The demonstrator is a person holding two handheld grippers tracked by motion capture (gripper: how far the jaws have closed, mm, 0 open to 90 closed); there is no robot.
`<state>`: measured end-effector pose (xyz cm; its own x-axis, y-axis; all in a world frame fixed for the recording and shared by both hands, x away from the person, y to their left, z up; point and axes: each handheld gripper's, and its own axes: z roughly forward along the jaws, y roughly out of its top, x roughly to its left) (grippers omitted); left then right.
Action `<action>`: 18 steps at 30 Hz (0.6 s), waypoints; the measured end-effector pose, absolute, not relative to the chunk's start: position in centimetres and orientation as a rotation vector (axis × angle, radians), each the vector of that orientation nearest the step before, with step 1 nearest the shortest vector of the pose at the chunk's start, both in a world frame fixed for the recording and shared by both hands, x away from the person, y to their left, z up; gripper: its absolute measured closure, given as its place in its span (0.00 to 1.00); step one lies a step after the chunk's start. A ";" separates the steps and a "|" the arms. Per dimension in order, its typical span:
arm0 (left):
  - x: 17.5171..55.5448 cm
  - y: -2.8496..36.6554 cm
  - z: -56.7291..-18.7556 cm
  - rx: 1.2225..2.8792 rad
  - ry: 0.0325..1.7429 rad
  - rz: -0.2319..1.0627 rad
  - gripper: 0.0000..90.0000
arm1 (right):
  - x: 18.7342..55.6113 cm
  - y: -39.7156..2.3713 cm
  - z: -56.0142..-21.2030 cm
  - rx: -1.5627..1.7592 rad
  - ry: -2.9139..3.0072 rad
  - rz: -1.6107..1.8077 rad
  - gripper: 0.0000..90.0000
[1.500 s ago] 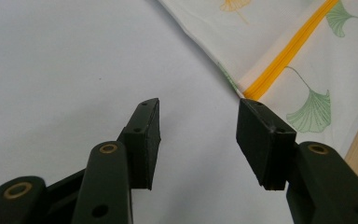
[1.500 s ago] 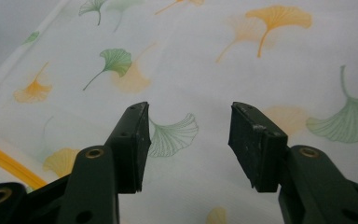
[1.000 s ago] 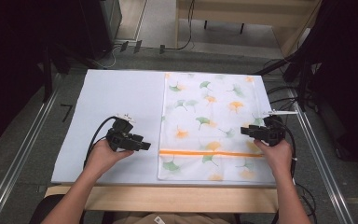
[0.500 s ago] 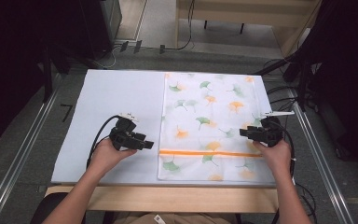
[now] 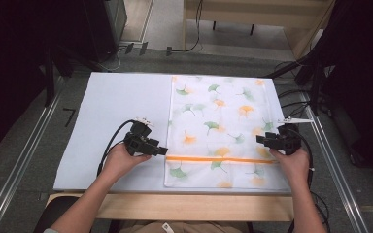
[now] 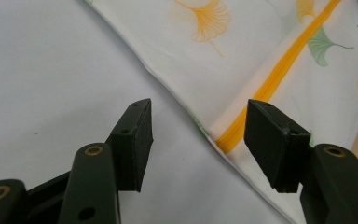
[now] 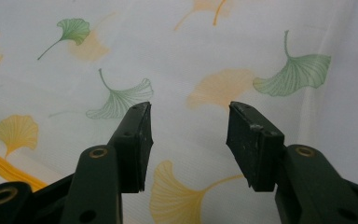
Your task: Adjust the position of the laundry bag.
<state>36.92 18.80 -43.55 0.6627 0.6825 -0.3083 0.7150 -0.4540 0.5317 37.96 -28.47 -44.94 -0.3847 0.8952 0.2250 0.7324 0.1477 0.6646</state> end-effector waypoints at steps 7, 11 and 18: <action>38.0 18.4 -44.1 2.234 1.099 -0.052 0.49 | 37.5 -29.6 -45.4 1.588 2.172 1.041 0.55; 38.6 17.9 -44.3 2.202 1.104 -0.031 0.49 | 37.2 -31.1 -45.3 1.607 2.141 1.027 0.52; 39.6 16.9 -45.0 2.211 1.145 0.005 0.46 | 37.9 -31.9 -45.9 1.643 2.117 1.003 0.50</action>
<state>39.63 16.88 -45.04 0.6207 0.7340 -0.2756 0.7316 -0.4158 0.5403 37.95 -31.92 -45.93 -0.3144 0.9300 0.1904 0.7363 0.1123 0.6672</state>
